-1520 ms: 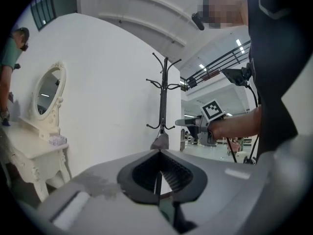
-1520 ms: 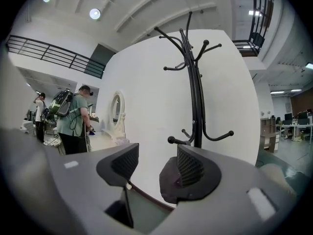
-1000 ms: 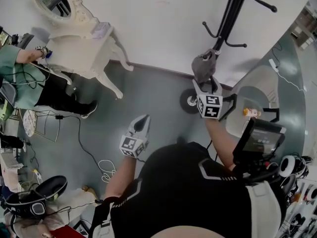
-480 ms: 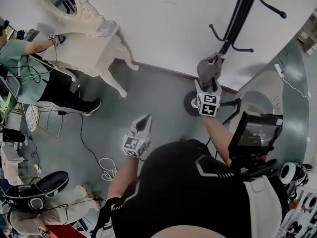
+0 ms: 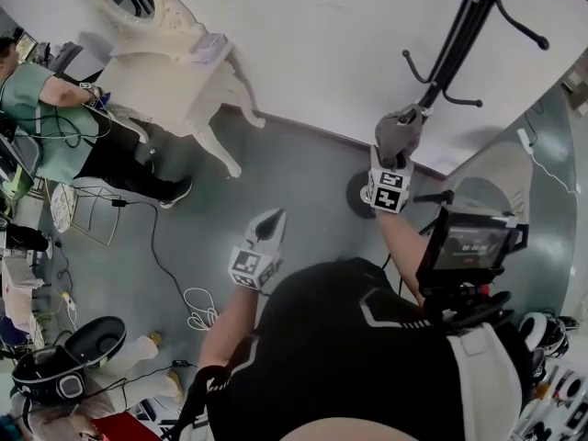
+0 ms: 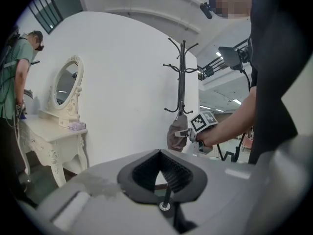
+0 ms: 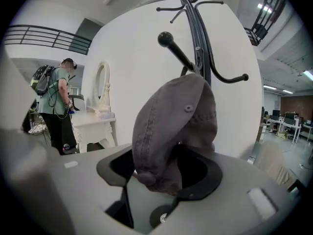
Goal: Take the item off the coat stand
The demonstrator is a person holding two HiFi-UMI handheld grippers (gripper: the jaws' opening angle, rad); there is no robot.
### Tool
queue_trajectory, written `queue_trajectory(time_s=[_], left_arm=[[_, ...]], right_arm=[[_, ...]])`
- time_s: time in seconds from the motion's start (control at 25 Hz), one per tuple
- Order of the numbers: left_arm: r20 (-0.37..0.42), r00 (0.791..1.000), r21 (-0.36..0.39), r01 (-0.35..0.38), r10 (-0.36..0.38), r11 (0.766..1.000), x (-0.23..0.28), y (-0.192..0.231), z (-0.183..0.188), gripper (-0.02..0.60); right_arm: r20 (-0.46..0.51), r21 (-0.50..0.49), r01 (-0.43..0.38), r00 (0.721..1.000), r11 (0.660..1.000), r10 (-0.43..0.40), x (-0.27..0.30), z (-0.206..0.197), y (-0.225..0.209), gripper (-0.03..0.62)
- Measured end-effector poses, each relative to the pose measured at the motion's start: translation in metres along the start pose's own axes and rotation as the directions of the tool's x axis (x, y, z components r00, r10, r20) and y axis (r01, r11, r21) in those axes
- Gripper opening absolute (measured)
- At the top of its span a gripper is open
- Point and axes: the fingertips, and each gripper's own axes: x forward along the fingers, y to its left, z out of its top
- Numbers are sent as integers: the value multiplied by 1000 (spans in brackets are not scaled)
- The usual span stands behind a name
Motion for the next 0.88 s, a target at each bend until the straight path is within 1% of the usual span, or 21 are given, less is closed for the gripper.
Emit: queue_trajectory(time_s=[0.08, 0.16, 0.24, 0.4, 0.64, 0.8, 0.88], left_arm=[[-12, 1000, -1, -5, 5, 1000, -1, 1, -5, -3], [-13, 1000, -10, -15, 15, 1000, -3, 3, -10, 0], [-9, 1000, -17, -21, 21, 1000, -4, 5, -12, 0], [-7, 1000, -19, -19, 19, 1000, -5, 3, -13, 0], [-16, 999, -56, -30, 29, 998, -12, -4, -8, 0], [-27, 1000, -35, -14, 13, 999, -18, -5, -15, 0], [-12, 1000, -26, -6, 6, 1000, -20, -4, -17, 0]], right_arm=[[-4, 4, 13, 1000, 1000, -13, 1, 0, -2, 219], [-6, 6, 20, 1000, 1000, -20, 1, 2, -4, 211], [-5, 1, 26, 1000, 1000, -26, 1, 5, -5, 156], [0, 0, 49, 999, 999, -49, -4, 8, -9, 73], [24, -9, 60, 998, 998, -60, -15, 13, -10, 51], [48, -6, 73, 996, 997, -73, -24, 19, -8, 46], [60, 2, 78, 995, 997, -78, -27, 25, -7, 43]])
